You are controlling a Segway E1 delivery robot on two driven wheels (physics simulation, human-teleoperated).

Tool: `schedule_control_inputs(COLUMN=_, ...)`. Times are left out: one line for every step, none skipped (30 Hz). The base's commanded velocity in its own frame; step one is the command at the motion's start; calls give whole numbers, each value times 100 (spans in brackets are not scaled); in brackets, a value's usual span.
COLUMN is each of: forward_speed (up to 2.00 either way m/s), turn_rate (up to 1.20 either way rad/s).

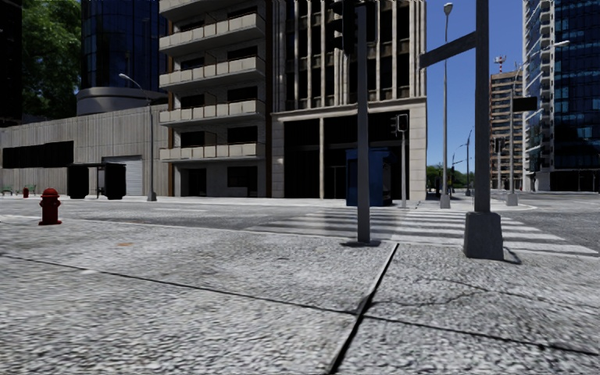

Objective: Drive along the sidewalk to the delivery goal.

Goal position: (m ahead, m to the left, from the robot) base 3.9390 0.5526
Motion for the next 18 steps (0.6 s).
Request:
schedule_control_inputs(forward_speed=111, turn_rate=5)
schedule_control_inputs(forward_speed=114, turn_rate=0)
schedule_control_inputs(forward_speed=118, turn_rate=0)
schedule_control_inputs(forward_speed=121, turn_rate=0)
schedule_control_inputs(forward_speed=122, turn_rate=0)
schedule_control_inputs(forward_speed=123, turn_rate=0)
schedule_control_inputs(forward_speed=123, turn_rate=9)
schedule_control_inputs(forward_speed=123, turn_rate=12)
schedule_control_inputs(forward_speed=123, turn_rate=13)
schedule_control_inputs(forward_speed=124, turn_rate=13)
schedule_control_inputs(forward_speed=126, turn_rate=15)
schedule_control_inputs(forward_speed=128, turn_rate=17)
schedule_control_inputs(forward_speed=129, turn_rate=18)
schedule_control_inputs(forward_speed=129, turn_rate=18)
schedule_control_inputs(forward_speed=129, turn_rate=18)
schedule_control_inputs(forward_speed=129, turn_rate=18)
schedule_control_inputs(forward_speed=129, turn_rate=18)
schedule_control_inputs(forward_speed=129, turn_rate=18)
